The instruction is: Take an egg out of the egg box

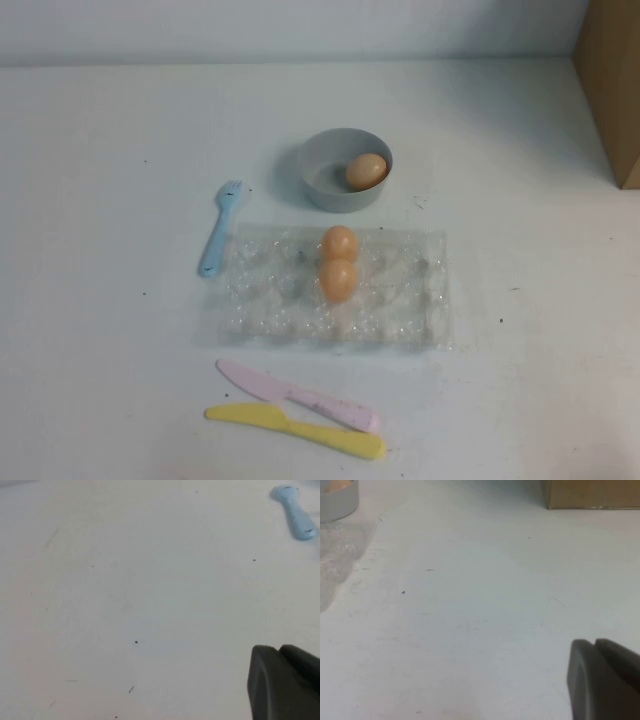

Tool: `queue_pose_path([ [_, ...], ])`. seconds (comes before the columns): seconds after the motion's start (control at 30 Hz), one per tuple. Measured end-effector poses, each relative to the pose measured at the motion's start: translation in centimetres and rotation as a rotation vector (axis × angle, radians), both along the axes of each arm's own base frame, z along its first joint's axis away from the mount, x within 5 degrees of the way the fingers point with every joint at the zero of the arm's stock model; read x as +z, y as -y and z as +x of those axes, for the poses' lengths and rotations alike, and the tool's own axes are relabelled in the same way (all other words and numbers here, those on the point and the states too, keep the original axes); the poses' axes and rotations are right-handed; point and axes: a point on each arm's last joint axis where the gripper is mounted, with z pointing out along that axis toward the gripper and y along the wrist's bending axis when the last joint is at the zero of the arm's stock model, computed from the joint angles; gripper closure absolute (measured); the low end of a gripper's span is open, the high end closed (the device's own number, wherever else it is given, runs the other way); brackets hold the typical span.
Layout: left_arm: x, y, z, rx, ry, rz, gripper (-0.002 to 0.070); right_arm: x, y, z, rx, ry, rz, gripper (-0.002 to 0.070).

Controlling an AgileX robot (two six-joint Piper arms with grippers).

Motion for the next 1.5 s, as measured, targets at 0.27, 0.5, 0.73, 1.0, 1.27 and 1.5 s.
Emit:
queue_pose_path([
  [0.27, 0.0, 0.0, 0.0, 0.001, 0.0, 0.012, 0.0678, 0.0, 0.0, 0.0, 0.0, 0.0, 0.0, 0.0694],
  [0.5, 0.1, 0.0, 0.0, 0.002, 0.007, 0.01, 0.0678, 0.0, 0.0, 0.0, 0.0, 0.0, 0.001, 0.0694],
  [0.73, 0.5, 0.3, 0.1, 0.001, 0.051, -0.104, 0.0678, 0.0, 0.0, 0.0, 0.0, 0.0, 0.001, 0.0694],
  [1.0, 2.0, 0.4, 0.4, 0.035, 0.199, -0.437, 0.0678, 0.0, 0.0, 0.0, 0.0, 0.0, 0.001, 0.0694],
  [1.27, 3.2, -0.2, 0.4, 0.118, 0.326, -0.791, 0.0678, 0.0, 0.0, 0.0, 0.0, 0.0, 0.004, 0.0694],
  [1.5, 3.6, -0.7, 0.4, 0.16, 0.388, -0.859, 0.0678, 0.0, 0.0, 0.0, 0.0, 0.0, 0.004, 0.0694],
])
